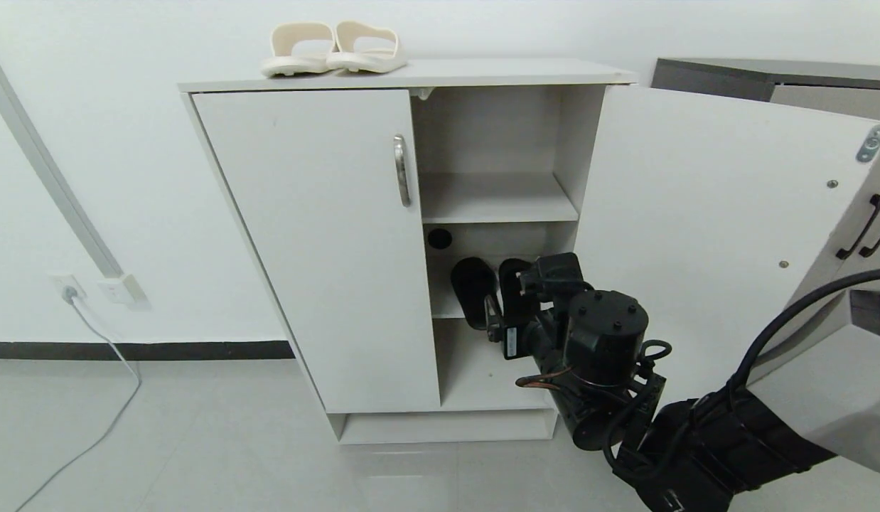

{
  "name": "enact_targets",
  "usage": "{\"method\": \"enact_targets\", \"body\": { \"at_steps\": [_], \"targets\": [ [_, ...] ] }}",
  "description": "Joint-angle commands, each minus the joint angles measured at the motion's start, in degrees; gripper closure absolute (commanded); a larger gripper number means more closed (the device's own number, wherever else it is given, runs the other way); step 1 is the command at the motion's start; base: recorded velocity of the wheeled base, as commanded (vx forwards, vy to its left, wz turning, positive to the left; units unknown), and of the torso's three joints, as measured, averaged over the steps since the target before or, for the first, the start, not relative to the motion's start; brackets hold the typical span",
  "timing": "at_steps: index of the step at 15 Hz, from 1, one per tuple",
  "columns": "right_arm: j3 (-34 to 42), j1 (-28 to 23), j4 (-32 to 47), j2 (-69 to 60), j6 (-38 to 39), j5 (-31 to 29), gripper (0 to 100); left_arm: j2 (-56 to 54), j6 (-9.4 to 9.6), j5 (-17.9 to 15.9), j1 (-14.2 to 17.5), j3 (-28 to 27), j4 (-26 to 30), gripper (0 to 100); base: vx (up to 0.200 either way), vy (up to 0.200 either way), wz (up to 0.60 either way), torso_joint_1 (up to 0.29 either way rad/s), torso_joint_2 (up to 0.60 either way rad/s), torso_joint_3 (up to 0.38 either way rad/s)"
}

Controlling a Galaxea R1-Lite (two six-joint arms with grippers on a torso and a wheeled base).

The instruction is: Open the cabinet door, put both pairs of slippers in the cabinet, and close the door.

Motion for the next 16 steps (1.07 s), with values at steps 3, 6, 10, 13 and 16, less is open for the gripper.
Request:
{"method": "enact_targets", "body": {
  "at_steps": [3, 6, 10, 13, 16],
  "targets": [
    [0.7, -0.1, 0.0, 0.0, -0.1, 0.3, 0, 0.1, 0.01, 0.0, 0.0, 0.0, 0.0, 100, 0.000, 0.067, 0.00, -0.002, 0.00, 0.062],
    [0.8, 0.0, 0.0, 0.1, -0.1, 0.3, 0, 0.1, 0.01, 0.0, 0.0, 0.0, 0.0, 100, 0.000, 0.200, 0.00, 0.004, 0.00, 0.020],
    [1.4, -0.1, 0.0, 0.0, -0.2, 0.3, 0, 0.1, 0.01, 0.0, 0.0, 0.0, 0.0, 100, 0.000, 0.200, 0.00, 0.006, 0.00, 0.004],
    [1.6, -0.1, -0.1, 0.0, -0.3, 0.4, 0, 0.1, 0.01, 0.0, 0.0, 0.0, 0.0, 100, 0.000, 0.200, 0.00, -0.002, 0.00, 0.002],
    [2.1, -0.1, -0.2, 0.1, -0.4, 1.4, 0, 0.1, 0.01, 0.0, 0.0, 0.0, 0.0, 100, 0.000, 0.200, 0.00, 0.002, 0.00, 0.002]
  ]
}}
